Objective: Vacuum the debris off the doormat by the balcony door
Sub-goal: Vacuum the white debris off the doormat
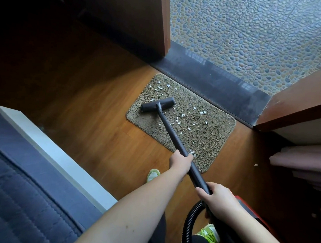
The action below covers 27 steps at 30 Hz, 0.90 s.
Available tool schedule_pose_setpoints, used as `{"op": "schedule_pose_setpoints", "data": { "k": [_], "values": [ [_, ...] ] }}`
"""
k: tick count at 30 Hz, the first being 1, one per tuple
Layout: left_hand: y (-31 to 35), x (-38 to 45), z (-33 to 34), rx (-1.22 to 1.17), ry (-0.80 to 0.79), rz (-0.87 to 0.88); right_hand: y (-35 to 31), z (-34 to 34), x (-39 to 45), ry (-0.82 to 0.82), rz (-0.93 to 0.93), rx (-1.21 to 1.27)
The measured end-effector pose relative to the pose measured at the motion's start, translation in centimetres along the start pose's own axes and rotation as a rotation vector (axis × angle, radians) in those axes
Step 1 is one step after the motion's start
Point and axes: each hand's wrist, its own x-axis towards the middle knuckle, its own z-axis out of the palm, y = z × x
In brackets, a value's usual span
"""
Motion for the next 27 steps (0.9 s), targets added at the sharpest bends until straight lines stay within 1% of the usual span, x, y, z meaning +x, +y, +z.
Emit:
{"op": "schedule_pose_setpoints", "data": {
  "k": [16, 23, 27],
  "values": [
    [1.3, 2.5, -2.6, -0.002, 0.007, 0.014, -3.4, 0.5, 1.6, -0.002, 0.017, 0.055],
    [1.6, 3.5, -3.3, -0.001, 0.018, 0.029, -4.5, 0.5, 2.4, 0.007, 0.001, 0.011],
    [1.8, 4.1, -3.6, 0.017, 0.029, 0.036, -4.9, 0.7, 2.8, 0.003, 0.002, 0.058]
  ]
}}
